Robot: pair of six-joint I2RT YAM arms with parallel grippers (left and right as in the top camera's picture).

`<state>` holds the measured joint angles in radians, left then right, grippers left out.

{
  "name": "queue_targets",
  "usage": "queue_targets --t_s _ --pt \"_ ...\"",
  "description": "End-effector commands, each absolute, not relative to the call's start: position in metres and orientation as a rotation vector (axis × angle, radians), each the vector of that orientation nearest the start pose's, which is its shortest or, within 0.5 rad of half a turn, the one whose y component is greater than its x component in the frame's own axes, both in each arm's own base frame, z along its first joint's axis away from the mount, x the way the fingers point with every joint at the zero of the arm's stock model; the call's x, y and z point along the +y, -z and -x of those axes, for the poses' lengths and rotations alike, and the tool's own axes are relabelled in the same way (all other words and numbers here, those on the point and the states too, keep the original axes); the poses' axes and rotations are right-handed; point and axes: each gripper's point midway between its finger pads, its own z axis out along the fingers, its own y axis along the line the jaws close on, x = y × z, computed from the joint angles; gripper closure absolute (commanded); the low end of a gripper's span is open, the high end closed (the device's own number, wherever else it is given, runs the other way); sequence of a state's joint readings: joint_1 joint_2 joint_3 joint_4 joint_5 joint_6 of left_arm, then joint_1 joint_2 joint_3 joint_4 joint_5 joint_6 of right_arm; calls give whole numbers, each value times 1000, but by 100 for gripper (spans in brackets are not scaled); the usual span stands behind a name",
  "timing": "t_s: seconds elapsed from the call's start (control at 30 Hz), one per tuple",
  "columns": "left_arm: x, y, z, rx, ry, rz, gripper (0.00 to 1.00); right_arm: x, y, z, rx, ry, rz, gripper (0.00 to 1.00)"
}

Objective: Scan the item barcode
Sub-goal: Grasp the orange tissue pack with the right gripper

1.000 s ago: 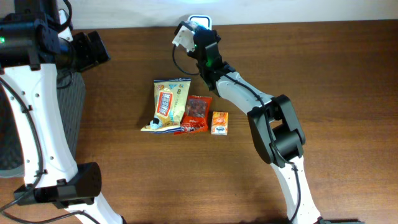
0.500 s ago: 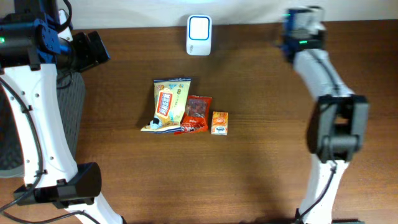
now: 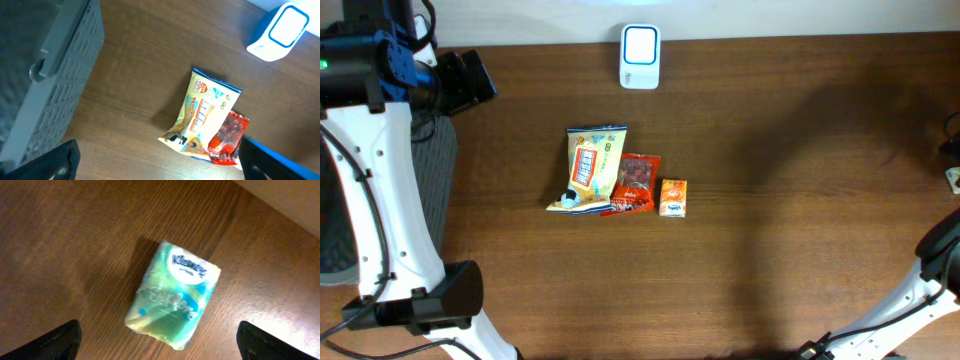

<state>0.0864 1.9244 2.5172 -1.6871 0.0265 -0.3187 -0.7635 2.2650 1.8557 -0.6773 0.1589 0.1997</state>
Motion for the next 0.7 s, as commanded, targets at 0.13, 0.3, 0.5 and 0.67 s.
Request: queue_targets --t_s 0.13,0.3,0.5,0.67 --pt "33 -331 -392 2605 107 550 1 -259 -105 -486 2282 -605 -818 1" --pt "33 -331 -392 2605 107 550 1 -116 -101 -499 2476 -943 -642 1" --pt "33 -331 -392 2605 107 550 1 48 -47 -441 2991 -751 -44 1" --pt "33 -331 -392 2606 107 550 1 142 -23 -396 3157 -647 207 12"
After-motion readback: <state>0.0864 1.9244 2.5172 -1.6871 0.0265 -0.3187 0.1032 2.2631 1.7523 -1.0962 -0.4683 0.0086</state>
